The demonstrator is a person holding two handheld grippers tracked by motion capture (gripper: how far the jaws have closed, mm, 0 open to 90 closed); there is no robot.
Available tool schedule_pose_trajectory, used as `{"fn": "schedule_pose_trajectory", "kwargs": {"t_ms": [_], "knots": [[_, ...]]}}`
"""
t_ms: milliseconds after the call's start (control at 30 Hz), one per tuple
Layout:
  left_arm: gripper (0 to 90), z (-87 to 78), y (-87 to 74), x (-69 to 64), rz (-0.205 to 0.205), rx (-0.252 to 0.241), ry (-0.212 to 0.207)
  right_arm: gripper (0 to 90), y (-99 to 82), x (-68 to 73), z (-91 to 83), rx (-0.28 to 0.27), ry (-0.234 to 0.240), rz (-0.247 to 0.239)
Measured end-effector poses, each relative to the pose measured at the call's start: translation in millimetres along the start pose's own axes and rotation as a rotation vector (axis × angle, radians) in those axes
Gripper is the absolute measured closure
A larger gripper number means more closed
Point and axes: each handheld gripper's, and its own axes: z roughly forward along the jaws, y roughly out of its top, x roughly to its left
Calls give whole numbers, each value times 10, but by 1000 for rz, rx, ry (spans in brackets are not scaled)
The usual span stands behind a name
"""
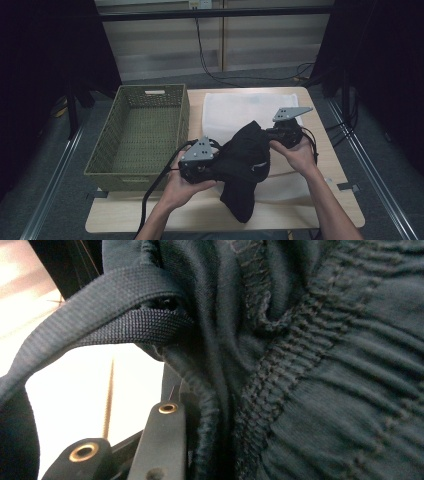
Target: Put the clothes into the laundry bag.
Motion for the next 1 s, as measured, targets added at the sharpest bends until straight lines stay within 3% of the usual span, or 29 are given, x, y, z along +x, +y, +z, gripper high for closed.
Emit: {"fn": "schedule_pose_trajectory", "kwargs": {"t_ms": [100, 433, 967, 1000], "knots": [[675, 160, -97, -5, -6, 76, 33, 900, -6, -1, -4, 3, -2, 0], [673, 496, -333, 31, -14, 223, 36, 900, -21, 3, 2, 7, -9, -3], [671, 613, -424, 82, -34, 251, 32, 900, -27, 24, 10, 12, -4, -9], [671, 614, -419, 86, -34, 275, 39, 900, -27, 24, 10, 12, -4, -9]]}}
